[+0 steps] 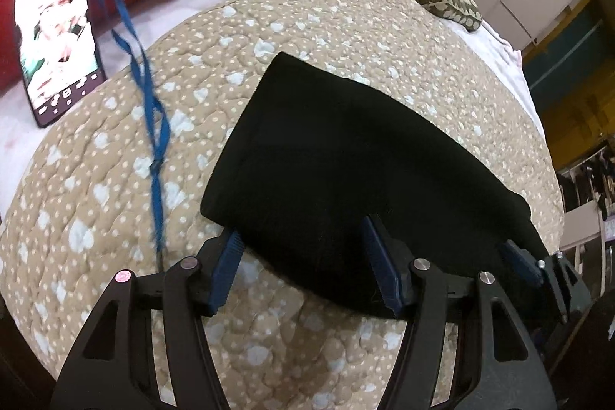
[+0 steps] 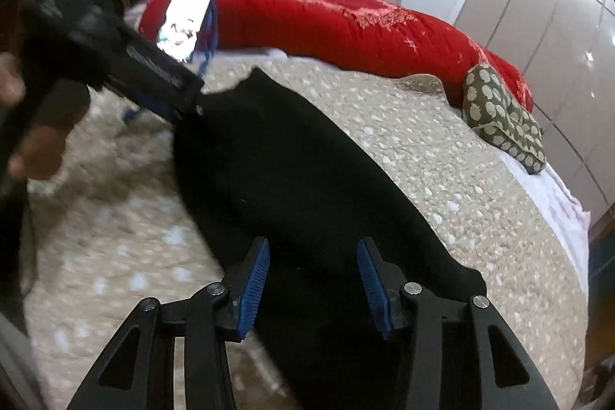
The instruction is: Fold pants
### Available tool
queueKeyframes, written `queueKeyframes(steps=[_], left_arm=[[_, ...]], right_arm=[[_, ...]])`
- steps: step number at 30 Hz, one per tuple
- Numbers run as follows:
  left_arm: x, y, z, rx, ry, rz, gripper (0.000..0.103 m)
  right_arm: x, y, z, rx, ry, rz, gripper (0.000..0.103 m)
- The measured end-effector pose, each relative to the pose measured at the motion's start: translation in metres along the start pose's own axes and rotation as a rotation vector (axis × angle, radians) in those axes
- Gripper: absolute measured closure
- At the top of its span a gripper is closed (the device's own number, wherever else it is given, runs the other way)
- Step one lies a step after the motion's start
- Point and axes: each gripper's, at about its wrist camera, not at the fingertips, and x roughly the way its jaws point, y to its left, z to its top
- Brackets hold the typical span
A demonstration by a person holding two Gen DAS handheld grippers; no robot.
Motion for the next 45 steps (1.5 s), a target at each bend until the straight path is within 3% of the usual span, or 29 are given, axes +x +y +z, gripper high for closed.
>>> queueKeyframes(steps=[1, 3, 7, 9, 12, 14, 16, 19, 21, 23, 25, 28, 32, 33, 34, 35, 38, 41, 43, 45], left_arm=[[0.001, -0.002, 0.002, 0.004, 0.000, 0.002, 0.042], [0.000, -0.005, 0.006, 0.019, -0.001, 0.008, 0.042], [-0.021, -0.002, 0.013, 0.024, -0.057, -0.006, 0.042], [-0.027, 0.001, 0.013, 0.020, -0.078, 0.008, 0.042], [-0.026, 0.002, 0.007, 0.031, -0.061, 0.034, 0.042], [-0.033, 0.001, 0.002, 0.045, -0.086, 0.047, 0.042], [-0.044, -0.002, -0.003, 0.054, -0.126, 0.060, 0.042], [-0.052, -0.014, -0.005, 0.079, -0.163, 0.049, 0.042], [-0.046, -0.026, -0.008, 0.114, -0.144, 0.033, 0.042], [-0.037, -0.036, -0.013, 0.145, -0.118, 0.036, 0.042], [-0.030, -0.047, -0.020, 0.192, -0.098, 0.036, 0.042], [-0.018, -0.056, -0.027, 0.246, -0.069, 0.059, 0.042], [-0.009, -0.055, -0.027, 0.224, -0.055, 0.069, 0.042], [-0.008, -0.055, -0.026, 0.221, -0.054, 0.070, 0.042], [-0.008, -0.055, -0.025, 0.222, -0.051, 0.071, 0.042], [-0.010, -0.056, -0.024, 0.226, -0.051, 0.067, 0.042], [-0.012, -0.055, -0.022, 0.237, -0.072, 0.080, 0.042], [0.003, -0.055, -0.024, 0.244, -0.041, 0.104, 0.042], [0.011, -0.057, -0.028, 0.270, -0.047, 0.134, 0.042], [0.010, -0.060, -0.031, 0.297, -0.055, 0.151, 0.042]], right_arm=[[0.004, -0.004, -0.001, 0.019, 0.000, 0.012, 0.078], [0.005, -0.015, 0.001, 0.105, 0.015, 0.064, 0.095], [-0.022, -0.024, 0.011, 0.307, -0.079, 0.239, 0.097], [-0.021, -0.007, 0.009, 0.331, -0.068, 0.287, 0.098], [0.000, 0.015, -0.004, 0.317, 0.027, 0.238, 0.096], [-0.016, 0.012, -0.012, 0.372, 0.002, 0.256, 0.091], [-0.040, -0.004, -0.019, 0.441, -0.050, 0.244, 0.077], [-0.064, -0.040, -0.030, 0.564, -0.108, 0.153, 0.076], [-0.060, -0.060, -0.035, 0.623, -0.087, 0.123, 0.077], [-0.050, -0.070, -0.039, 0.629, -0.018, -0.030, 0.077], [-0.054, -0.075, -0.044, 0.625, -0.022, -0.111, 0.075], [-0.059, -0.083, -0.047, 0.604, -0.055, -0.088, 0.057], [-0.036, -0.088, -0.038, 0.511, -0.024, -0.026, 0.057], [-0.024, -0.093, -0.038, 0.523, -0.013, 0.028, 0.064], [-0.012, -0.096, -0.037, 0.536, 0.016, 0.063, 0.089], [-0.005, -0.097, -0.037, 0.530, 0.038, 0.059, 0.095], [-0.011, -0.107, -0.026, 0.524, 0.017, 0.005, 0.096], [0.001, -0.111, -0.021, 0.506, 0.037, -0.061, 0.096], [0.020, -0.107, -0.027, 0.503, 0.082, -0.072, 0.095], [0.017, -0.106, -0.034, 0.528, 0.066, -0.074, 0.092]])
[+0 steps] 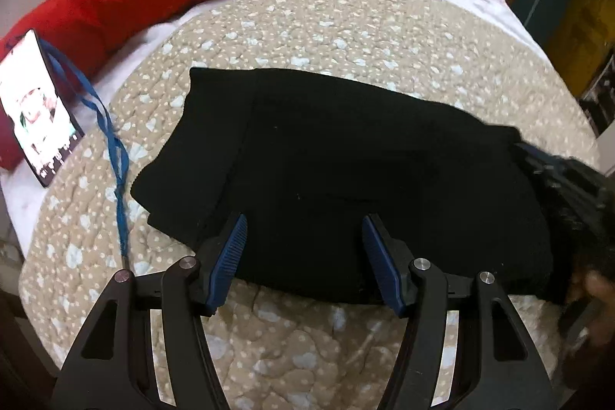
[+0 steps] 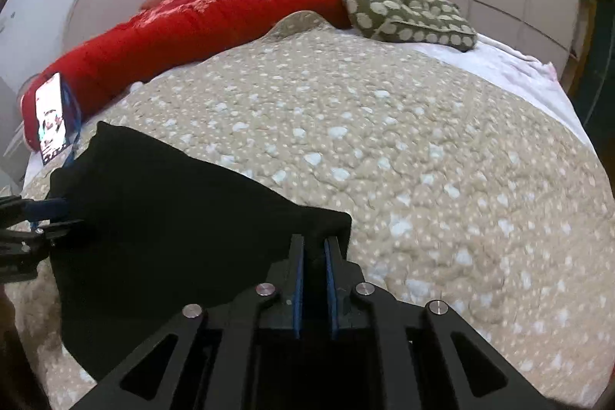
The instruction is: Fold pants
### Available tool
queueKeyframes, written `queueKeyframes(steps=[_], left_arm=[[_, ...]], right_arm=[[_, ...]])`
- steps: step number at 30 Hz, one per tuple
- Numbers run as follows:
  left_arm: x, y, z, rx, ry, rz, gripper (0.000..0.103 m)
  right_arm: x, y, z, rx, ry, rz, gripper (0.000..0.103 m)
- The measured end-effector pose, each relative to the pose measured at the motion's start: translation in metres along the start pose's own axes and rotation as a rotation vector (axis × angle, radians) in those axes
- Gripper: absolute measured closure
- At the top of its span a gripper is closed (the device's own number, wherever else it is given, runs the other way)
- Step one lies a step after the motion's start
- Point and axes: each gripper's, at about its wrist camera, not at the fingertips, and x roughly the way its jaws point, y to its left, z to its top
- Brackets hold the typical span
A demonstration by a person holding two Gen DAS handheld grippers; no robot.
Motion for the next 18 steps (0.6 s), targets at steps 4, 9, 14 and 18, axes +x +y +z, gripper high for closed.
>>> queueKeyframes(steps=[4, 9, 14, 18], left_arm=[[-0.011, 0.003, 0.003, -0.022, 0.001, -0.073, 0.042], [-0.023, -0.007, 0.005, -0.037, -0.023, -0.125, 0.042], [-0.022, -0.028, 0.006, -0.037, 0.014, -0.174, 0.042], [-0.026, -0.042, 0.004, -0.005, 0.019, -0.171, 0.042]], right_arm=[[-0.070, -0.022, -0.022, 0.069, -0.078, -0.001, 0.075], [-0.157, -0.085, -0.098, 0.203, -0.093, -0.229, 0.066], [-0.199, -0.141, -0.154, 0.335, -0.038, -0.374, 0.063], [-0.194, -0.149, -0.173, 0.389, -0.032, -0.309, 0.064]])
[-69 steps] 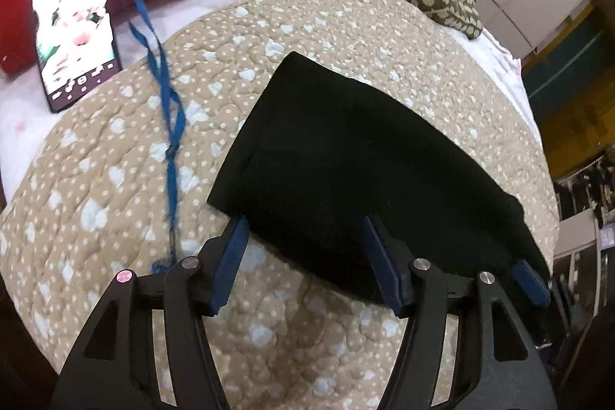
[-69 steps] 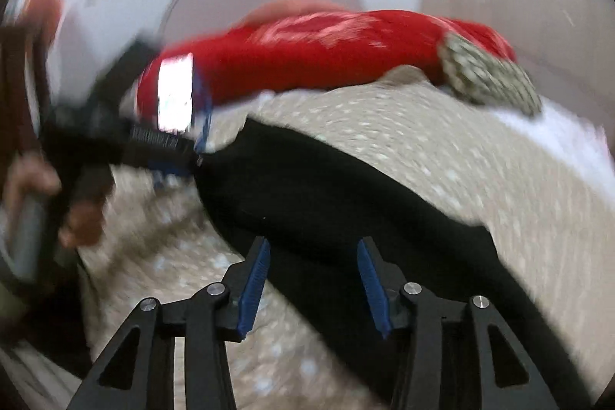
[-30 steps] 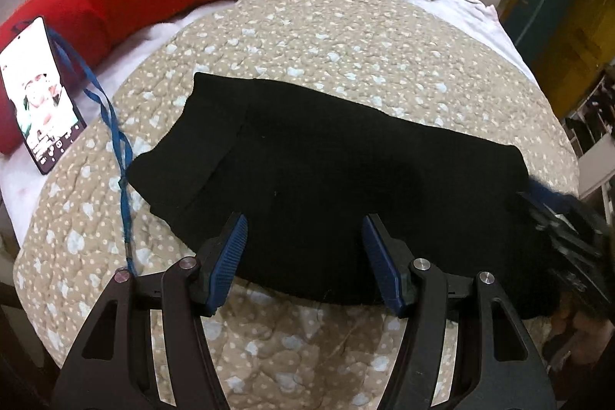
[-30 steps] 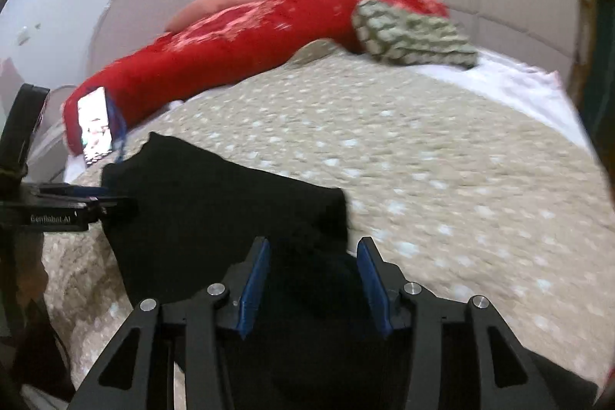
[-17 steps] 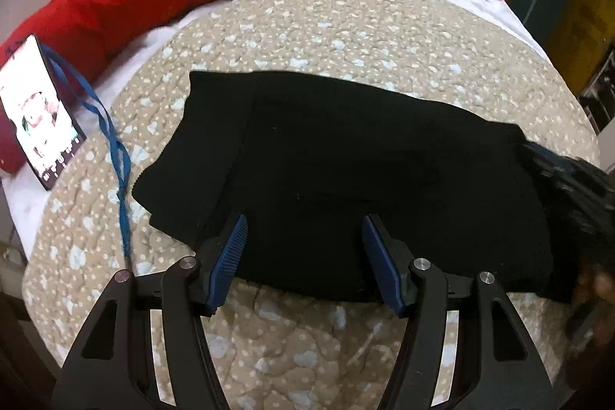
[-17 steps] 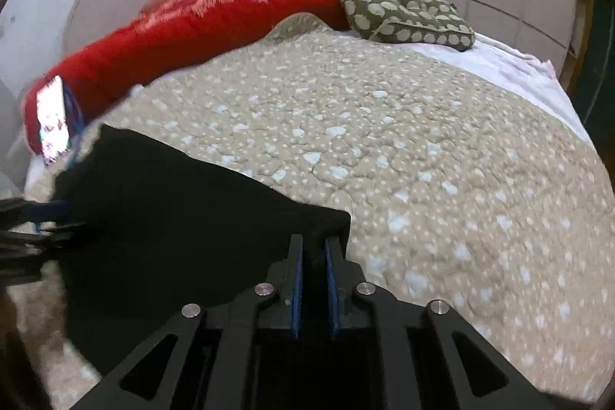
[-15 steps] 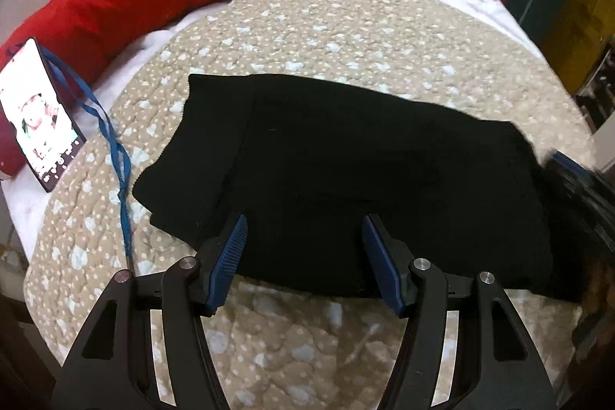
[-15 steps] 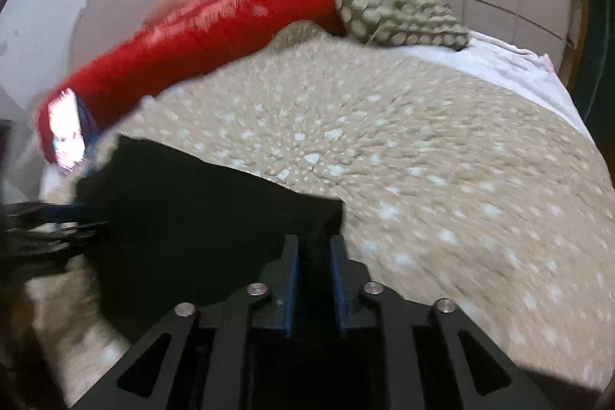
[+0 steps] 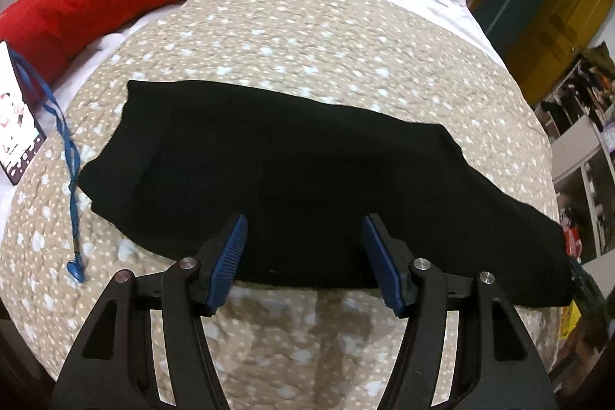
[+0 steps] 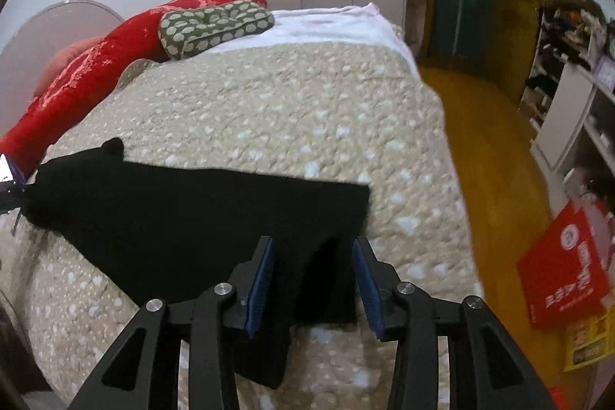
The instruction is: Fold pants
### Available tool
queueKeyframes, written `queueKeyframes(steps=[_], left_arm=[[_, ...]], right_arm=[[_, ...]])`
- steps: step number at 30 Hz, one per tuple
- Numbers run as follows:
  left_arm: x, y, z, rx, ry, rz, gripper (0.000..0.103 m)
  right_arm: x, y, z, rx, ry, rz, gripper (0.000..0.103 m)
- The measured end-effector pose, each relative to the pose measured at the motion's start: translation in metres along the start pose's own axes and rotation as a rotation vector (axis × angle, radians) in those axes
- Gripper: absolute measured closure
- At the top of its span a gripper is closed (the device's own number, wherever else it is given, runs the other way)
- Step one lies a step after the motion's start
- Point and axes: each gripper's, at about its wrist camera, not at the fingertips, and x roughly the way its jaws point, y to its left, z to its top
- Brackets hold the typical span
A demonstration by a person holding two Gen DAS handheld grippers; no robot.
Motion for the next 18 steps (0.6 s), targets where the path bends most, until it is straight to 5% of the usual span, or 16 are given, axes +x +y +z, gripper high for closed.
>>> queueKeyframes(steps=[3, 11, 14, 18], left_arm=[[-0.003, -0.003, 0.000, 0.008, -0.003, 0.004, 0.042], [-0.005, 0.005, -0.002, -0.013, -0.004, 0.029, 0.042], [0.007, 0.004, -0.008, -0.009, 0.025, 0.038, 0.042], [0.009, -0.001, -0.011, 0.016, 0.018, 0.061, 0.042]], right_arm=[[0.009, 0.008, -0.003, 0.017, 0.006, 0.052, 0.100], [-0.016, 0.007, 0.038, -0.030, -0.155, -0.091, 0.101], [0.013, 0.003, 0.041, -0.055, -0.100, -0.162, 0.101], [0.046, 0.003, 0.026, -0.066, 0.057, -0.129, 0.101]])
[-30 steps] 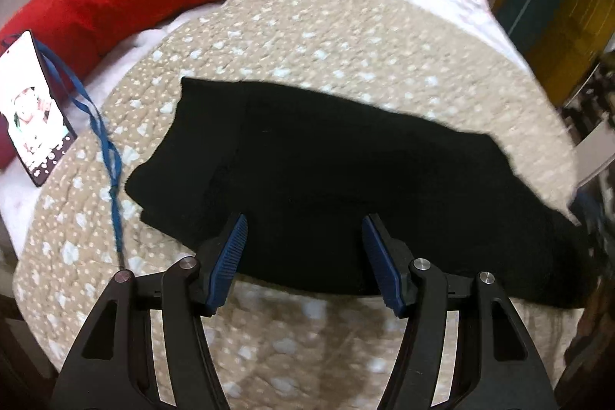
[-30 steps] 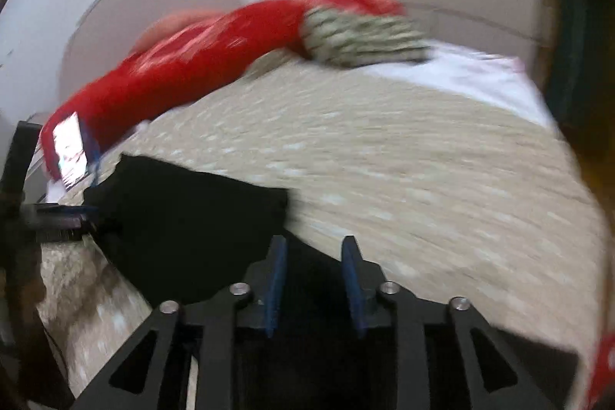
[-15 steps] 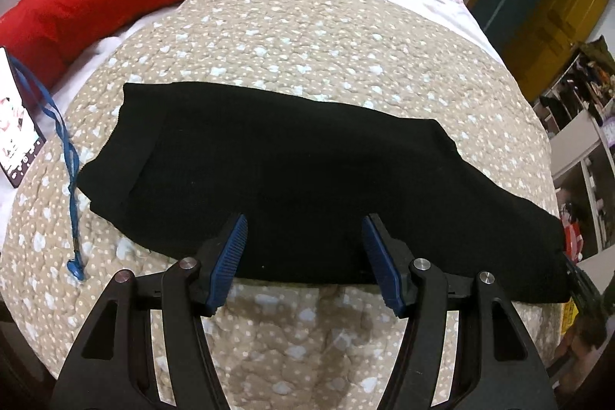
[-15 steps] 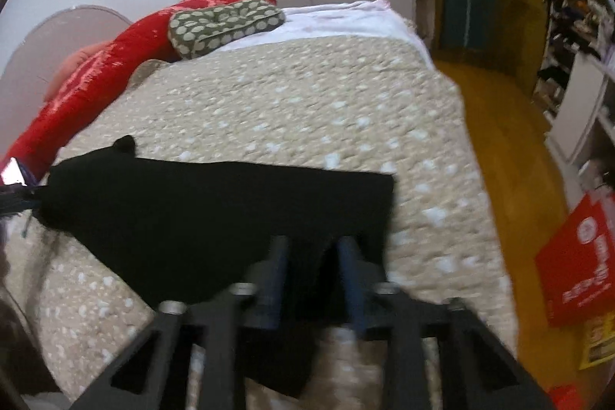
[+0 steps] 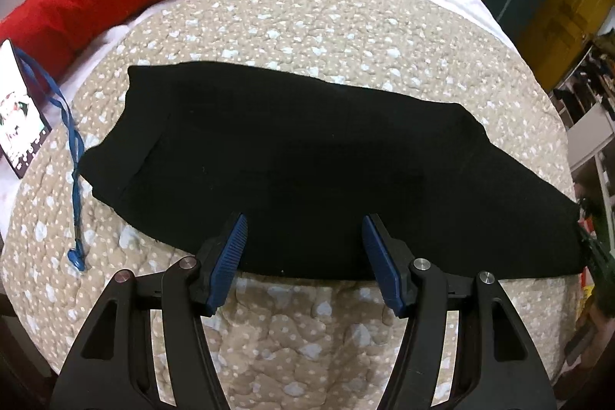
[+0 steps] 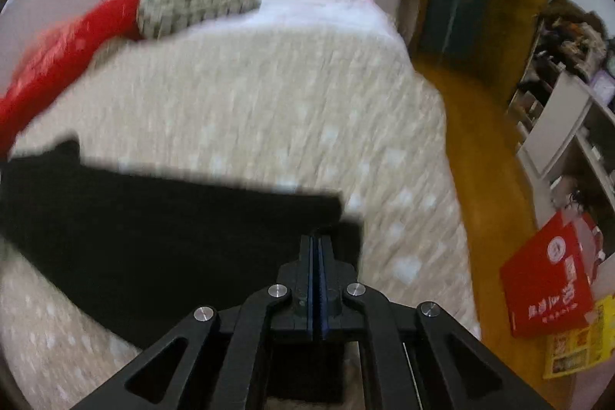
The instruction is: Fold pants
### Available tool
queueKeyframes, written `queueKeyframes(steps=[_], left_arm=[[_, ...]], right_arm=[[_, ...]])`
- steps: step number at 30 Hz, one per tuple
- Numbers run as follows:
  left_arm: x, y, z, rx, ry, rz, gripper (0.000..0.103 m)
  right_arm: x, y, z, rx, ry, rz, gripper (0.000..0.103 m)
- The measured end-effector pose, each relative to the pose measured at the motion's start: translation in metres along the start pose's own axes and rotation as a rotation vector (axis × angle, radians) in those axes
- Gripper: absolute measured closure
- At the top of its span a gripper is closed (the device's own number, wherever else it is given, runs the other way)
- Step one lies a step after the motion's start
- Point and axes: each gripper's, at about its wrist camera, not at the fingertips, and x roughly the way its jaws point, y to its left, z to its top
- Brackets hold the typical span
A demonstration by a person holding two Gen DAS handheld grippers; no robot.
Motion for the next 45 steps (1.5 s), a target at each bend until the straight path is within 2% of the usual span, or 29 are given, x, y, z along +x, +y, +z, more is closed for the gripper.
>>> queueKeyframes(steps=[2, 3, 4, 5, 7, 10, 12, 17, 20, 26, 31, 38, 42, 45], left_arm=[[-0.002, -0.002, 0.003, -0.007, -0.003, -0.022, 0.042], [-0.004, -0.003, 0.005, -0.011, -0.006, -0.036, 0.042], [-0.006, -0.005, 0.006, -0.013, -0.017, -0.050, 0.042], [-0.008, -0.010, 0.008, -0.007, -0.036, -0.059, 0.042], [-0.009, -0.020, 0.010, -0.002, -0.054, -0.064, 0.042], [0.000, -0.037, 0.013, 0.005, -0.050, -0.090, 0.042], [0.007, -0.050, 0.015, 0.019, -0.044, -0.083, 0.042], [0.025, -0.076, 0.021, 0.072, -0.039, -0.054, 0.042], [0.038, -0.087, 0.029, 0.105, -0.015, -0.017, 0.042], [0.049, -0.096, 0.035, 0.138, -0.024, 0.010, 0.039], [0.044, -0.093, 0.035, 0.134, -0.023, -0.005, 0.039], [0.024, -0.075, 0.022, 0.104, -0.025, -0.007, 0.039], [0.015, -0.066, 0.003, 0.089, -0.047, -0.023, 0.039], [0.023, -0.068, -0.006, 0.102, -0.036, 0.000, 0.037]], right_arm=[[-0.013, -0.002, -0.004, 0.002, -0.028, -0.046, 0.095], [-0.019, -0.004, -0.003, 0.015, -0.027, -0.079, 0.085], [-0.027, -0.006, -0.002, 0.030, -0.040, -0.101, 0.080], [-0.037, -0.007, 0.000, 0.051, -0.070, -0.096, 0.080], [-0.055, -0.002, 0.007, 0.095, -0.133, 0.019, 0.080], [-0.057, 0.016, 0.013, 0.118, -0.148, 0.192, 0.080], [-0.047, 0.036, 0.014, 0.107, -0.124, 0.251, 0.080], [-0.015, 0.068, 0.011, 0.076, -0.073, 0.284, 0.080], [0.005, 0.074, 0.015, 0.073, -0.030, 0.251, 0.080], [0.023, 0.078, 0.028, 0.058, -0.018, 0.209, 0.080], [0.003, 0.075, 0.030, 0.061, -0.032, 0.216, 0.080], [-0.030, 0.071, 0.009, 0.051, -0.052, 0.221, 0.079], [-0.031, 0.064, -0.010, 0.057, -0.026, 0.186, 0.078], [-0.017, 0.057, -0.024, 0.077, 0.010, 0.175, 0.077]])
